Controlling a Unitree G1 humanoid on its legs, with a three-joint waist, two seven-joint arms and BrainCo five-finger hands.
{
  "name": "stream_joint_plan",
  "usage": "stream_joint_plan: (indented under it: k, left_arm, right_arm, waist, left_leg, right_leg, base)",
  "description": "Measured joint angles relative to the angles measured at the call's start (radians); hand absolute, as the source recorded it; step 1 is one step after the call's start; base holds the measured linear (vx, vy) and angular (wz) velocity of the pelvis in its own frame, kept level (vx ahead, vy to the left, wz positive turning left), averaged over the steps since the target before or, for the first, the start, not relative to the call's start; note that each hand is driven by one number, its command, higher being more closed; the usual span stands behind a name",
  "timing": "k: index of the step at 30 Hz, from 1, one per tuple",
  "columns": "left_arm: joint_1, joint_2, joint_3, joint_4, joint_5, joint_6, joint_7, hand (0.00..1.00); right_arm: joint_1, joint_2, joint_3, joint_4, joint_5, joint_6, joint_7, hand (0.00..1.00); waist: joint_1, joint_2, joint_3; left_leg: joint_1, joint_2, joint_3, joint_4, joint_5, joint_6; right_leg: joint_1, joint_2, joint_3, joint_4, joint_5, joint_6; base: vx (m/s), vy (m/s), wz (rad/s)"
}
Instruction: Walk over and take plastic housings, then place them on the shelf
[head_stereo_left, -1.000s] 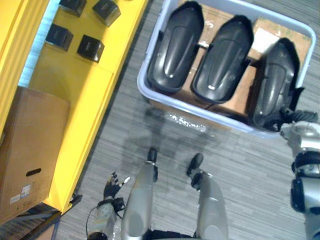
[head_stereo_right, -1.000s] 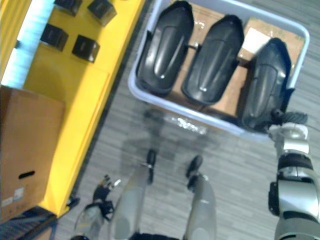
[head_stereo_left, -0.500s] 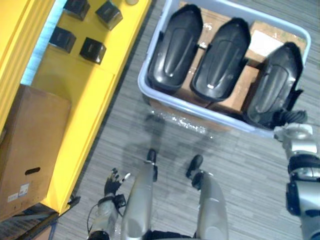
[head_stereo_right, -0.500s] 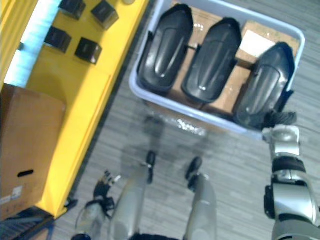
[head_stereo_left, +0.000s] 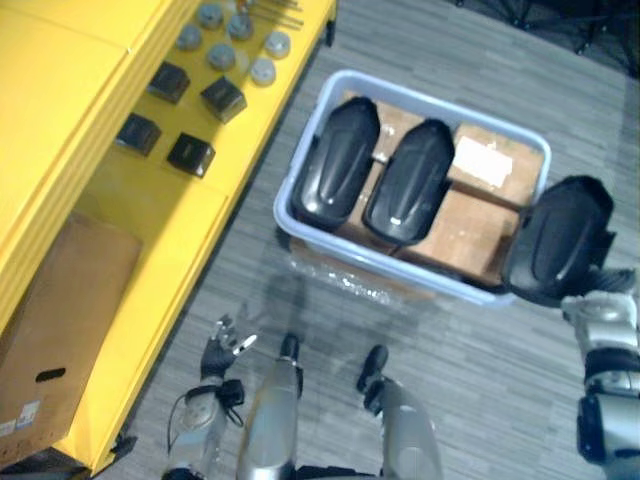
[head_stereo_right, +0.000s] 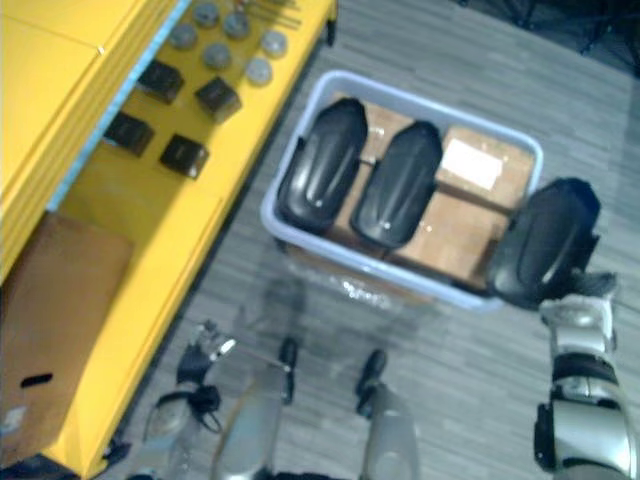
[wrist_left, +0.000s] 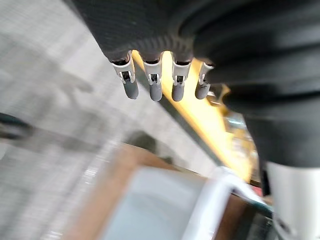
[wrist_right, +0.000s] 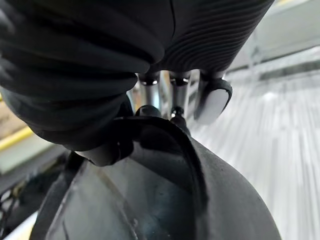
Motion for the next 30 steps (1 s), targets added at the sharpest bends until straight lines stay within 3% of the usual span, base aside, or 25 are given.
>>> stream_joint_plan:
  k: [6,9,10,15,19,24,28,30]
  left_arm:
    - [0.027,-0.002,0.049,-0.284,0.041,0.115,-0.013,0.00]
    - [-0.003,-0.002,0.068,-0.375,0.062,0.163,-0.036,0.00]
    - [-0.027,0.005,0.075,-0.411,0.086,0.205,-0.053,0.00]
    - [-0.142,0.037,0.063,-0.441,0.128,0.329,-0.142,0.00]
    - [-0.309,0.152,0.016,-0.375,0.143,0.402,-0.217,0.00]
    - [-0.460,0.184,-0.028,-0.225,0.071,0.489,-0.260,0.00]
    - [-0.525,0.184,-0.085,-0.133,-0.040,0.560,-0.275,0.00]
    - [-0.527,0.183,-0.102,-0.133,-0.118,0.573,-0.274,0.00]
  right_arm:
    - [0.139,0.045,-0.071,-0.182,-0.053,-0.003,-0.071,1.00]
    - [0.152,0.052,-0.076,-0.312,-0.097,-0.007,-0.086,1.00]
    - [0.154,0.060,-0.075,-0.395,-0.137,-0.008,-0.086,1.00]
    - [0.152,0.079,-0.058,-0.634,-0.249,-0.034,-0.052,1.00]
    - [0.132,0.082,0.021,-0.762,-0.349,-0.147,0.032,1.00]
    - [0.067,0.119,0.135,-0.816,-0.408,-0.293,0.094,1.00]
    - [0.033,0.130,0.200,-0.832,-0.408,-0.359,0.157,1.00]
    - [0.032,0.146,0.223,-0.832,-0.408,-0.383,0.185,1.00]
  waist:
    - [-0.024,-0.036,-0.139]
    - [-0.044,-0.027,-0.174]
    - [-0.046,-0.024,-0.184]
    - [-0.062,-0.012,-0.212]
    - [-0.074,-0.013,-0.258]
    - [-0.104,-0.018,-0.265]
    - [-0.112,-0.019,-0.267]
    - [-0.113,-0.022,-0.271]
  left_leg:
    - [0.124,-0.009,0.008,-0.119,0.023,-0.012]
    - [0.179,-0.013,0.016,-0.153,0.031,-0.018]
    - [0.206,-0.013,0.036,-0.174,0.037,-0.020]
    - [0.294,-0.015,0.063,-0.257,0.055,-0.018]
    - [0.315,-0.016,0.099,-0.282,0.058,-0.016]
    - [0.330,-0.018,0.120,-0.282,0.059,-0.015]
    - [0.342,-0.010,0.129,-0.298,0.072,-0.015]
    - [0.353,-0.008,0.141,-0.318,0.083,-0.017]
  right_leg:
    - [0.131,0.005,-0.023,-0.141,0.022,0.010]
    - [0.188,0.006,-0.023,-0.186,0.038,0.014]
    - [0.209,0.006,-0.020,-0.206,0.045,0.014]
    - [0.252,0.006,-0.014,-0.221,0.053,0.013]
    - [0.251,0.009,0.018,-0.251,0.081,0.009]
    - [0.263,0.011,0.035,-0.273,0.094,0.010]
    - [0.267,0.023,0.041,-0.282,0.105,-0.001]
    - [0.265,0.027,0.047,-0.282,0.108,-0.004]
  base:
    - [0.21,-0.012,0.05]
    - [0.13,0.001,-0.07]
    - [0.06,-0.006,-0.13]
    - [0.03,0.005,-0.11]
    - [-0.02,0.028,-0.29]
    - [-0.07,-0.006,-0.16]
    - [-0.06,-0.040,-0.07]
    - [-0.03,-0.036,-0.12]
